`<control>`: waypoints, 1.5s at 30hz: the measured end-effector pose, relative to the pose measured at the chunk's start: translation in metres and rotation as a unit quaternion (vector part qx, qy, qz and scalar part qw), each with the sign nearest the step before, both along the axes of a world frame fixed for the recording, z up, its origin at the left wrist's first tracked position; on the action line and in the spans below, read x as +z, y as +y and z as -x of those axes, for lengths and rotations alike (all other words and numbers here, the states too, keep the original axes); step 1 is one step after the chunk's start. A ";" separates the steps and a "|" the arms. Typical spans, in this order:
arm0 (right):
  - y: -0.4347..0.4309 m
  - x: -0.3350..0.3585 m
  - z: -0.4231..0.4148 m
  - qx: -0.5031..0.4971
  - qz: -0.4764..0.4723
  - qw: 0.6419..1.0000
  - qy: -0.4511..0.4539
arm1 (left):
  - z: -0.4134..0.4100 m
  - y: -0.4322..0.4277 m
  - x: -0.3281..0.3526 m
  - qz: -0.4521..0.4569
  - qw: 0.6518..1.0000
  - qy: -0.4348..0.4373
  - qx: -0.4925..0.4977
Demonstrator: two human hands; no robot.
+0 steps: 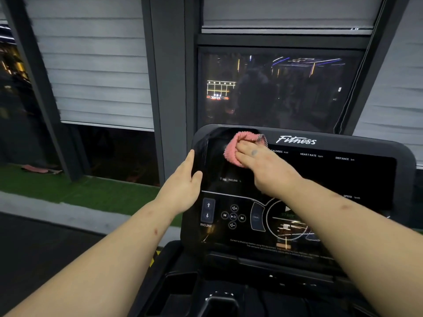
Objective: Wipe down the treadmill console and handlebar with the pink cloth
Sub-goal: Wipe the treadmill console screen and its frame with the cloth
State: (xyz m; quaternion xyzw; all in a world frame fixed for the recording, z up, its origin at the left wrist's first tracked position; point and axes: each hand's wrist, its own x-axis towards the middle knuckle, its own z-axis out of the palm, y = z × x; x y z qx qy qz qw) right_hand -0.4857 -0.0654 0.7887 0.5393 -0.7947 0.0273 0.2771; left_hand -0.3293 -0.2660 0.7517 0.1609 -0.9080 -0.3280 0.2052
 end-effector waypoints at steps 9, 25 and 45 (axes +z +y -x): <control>0.040 -0.110 -0.054 0.033 -0.071 0.996 -0.039 | 0.008 0.020 -0.009 0.067 0.997 -0.008 0.044; 0.062 -0.009 0.019 -0.021 -0.046 0.999 -0.006 | 0.009 0.028 -0.007 0.040 0.997 -0.041 0.051; 0.145 -0.136 -0.036 0.099 -0.212 0.972 -0.018 | 0.010 0.034 -0.009 0.034 0.997 -0.021 0.065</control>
